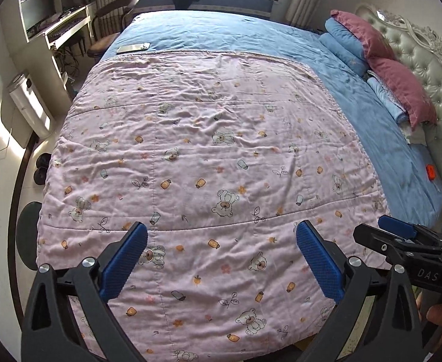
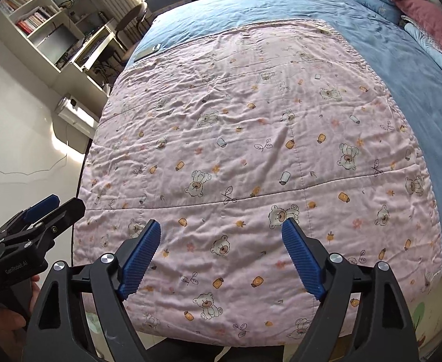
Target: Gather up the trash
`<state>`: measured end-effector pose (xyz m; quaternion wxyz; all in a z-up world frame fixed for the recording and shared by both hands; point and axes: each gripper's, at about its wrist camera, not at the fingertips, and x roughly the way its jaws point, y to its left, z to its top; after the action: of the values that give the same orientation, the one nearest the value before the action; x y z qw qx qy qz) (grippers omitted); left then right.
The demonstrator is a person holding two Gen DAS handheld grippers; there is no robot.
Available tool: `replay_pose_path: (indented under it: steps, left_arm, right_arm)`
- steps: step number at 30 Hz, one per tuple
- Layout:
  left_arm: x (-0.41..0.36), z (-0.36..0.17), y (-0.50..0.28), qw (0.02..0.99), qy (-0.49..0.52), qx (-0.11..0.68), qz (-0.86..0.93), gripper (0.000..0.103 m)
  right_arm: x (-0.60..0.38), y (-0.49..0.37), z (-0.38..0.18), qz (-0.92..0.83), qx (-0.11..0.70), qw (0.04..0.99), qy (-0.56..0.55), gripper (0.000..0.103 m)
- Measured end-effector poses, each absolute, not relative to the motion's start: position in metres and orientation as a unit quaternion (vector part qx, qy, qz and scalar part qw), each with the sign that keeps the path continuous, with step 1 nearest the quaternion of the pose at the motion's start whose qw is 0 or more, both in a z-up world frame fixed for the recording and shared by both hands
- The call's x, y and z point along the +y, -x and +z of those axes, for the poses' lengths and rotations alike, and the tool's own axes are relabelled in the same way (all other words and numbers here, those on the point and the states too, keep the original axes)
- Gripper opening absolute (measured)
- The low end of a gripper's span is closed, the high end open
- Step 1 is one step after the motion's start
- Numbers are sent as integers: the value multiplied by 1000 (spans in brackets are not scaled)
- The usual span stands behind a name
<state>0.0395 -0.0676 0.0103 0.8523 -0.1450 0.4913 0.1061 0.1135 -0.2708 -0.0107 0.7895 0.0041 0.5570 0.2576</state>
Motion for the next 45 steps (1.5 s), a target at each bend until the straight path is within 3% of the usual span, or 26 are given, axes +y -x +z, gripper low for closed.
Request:
replay_pose_path:
  steps: [21,45]
  left_arm:
    - [-75,42,-42,858,162,464,149,99]
    - [-75,36,-36,850,157,482,146,99]
  right_arm:
    - [-261,-134,4,313,557,769,23,83]
    - [-262,-127,-3,317,570,758,14,83]
